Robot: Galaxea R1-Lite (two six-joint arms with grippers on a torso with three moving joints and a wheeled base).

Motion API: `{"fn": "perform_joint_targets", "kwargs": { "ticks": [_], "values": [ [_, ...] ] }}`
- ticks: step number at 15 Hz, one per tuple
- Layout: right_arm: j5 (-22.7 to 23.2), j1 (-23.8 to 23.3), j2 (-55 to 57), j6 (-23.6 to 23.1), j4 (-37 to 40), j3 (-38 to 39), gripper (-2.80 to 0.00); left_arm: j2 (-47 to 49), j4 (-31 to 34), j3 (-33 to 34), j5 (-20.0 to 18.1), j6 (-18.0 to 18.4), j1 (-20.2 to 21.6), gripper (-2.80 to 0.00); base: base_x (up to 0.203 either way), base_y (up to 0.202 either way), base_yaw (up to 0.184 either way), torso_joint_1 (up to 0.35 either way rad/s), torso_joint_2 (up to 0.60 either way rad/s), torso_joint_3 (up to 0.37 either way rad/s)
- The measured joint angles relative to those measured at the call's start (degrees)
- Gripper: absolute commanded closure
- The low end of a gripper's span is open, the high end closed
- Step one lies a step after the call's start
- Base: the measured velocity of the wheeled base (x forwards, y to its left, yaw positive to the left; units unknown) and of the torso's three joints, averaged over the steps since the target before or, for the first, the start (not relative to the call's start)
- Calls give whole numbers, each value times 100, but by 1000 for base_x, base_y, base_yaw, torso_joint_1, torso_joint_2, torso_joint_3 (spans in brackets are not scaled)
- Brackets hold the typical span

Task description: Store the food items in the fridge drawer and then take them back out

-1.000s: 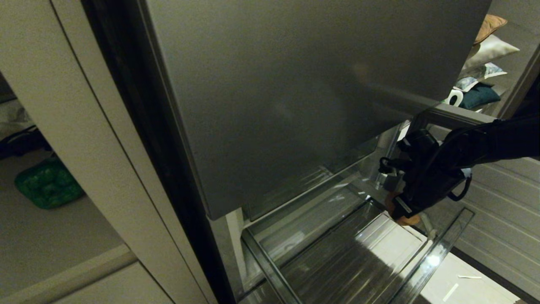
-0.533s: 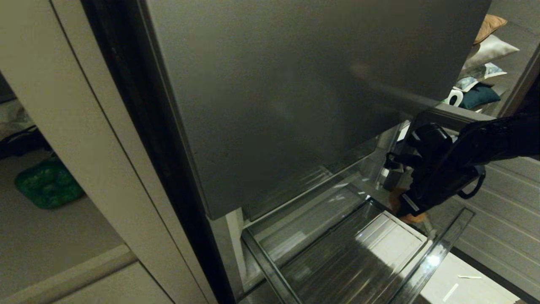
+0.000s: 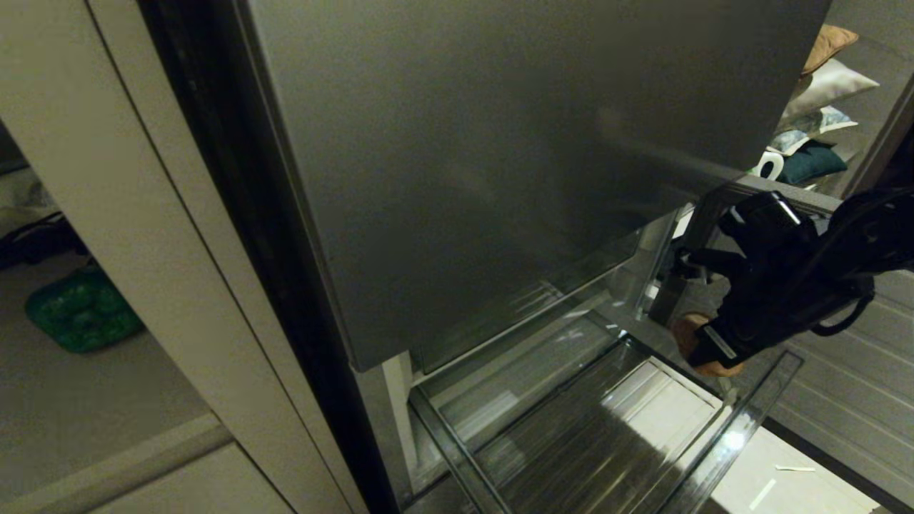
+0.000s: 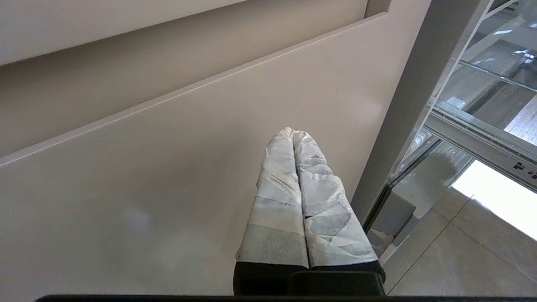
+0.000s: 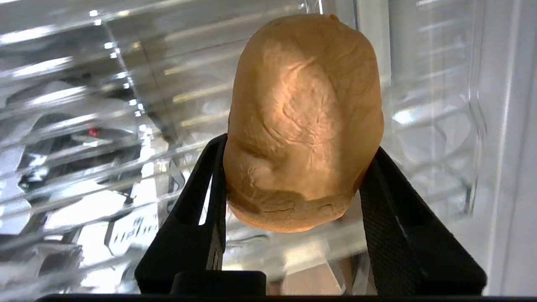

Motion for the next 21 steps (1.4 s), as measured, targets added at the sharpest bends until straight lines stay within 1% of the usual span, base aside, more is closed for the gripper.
{"fn": "perform_joint_targets", "kwargs": {
  "ticks": [8,14,16,19,21],
  "values": [
    [-8,48,-1144,11,-7,708,0,0,1,0,0,-2,0,0,0,0,0,0,0,0],
    [9,60,-1981,37,-17,1422,0,0,0,0,0,0,0,0,0,0,0,0,0,0],
    [14,62,-2254,61,-271,1738,0,0,0,0,0,0,0,0,0,0,0,0,0,0],
    [0,92,-2674,59,-973,2378,0,0,0,0,0,0,0,0,0,0,0,0,0,0],
    [6,171,-2950,76,-1056,2652,0,0,0,0,0,0,0,0,0,0,0,0,0,0]
  ]
}}
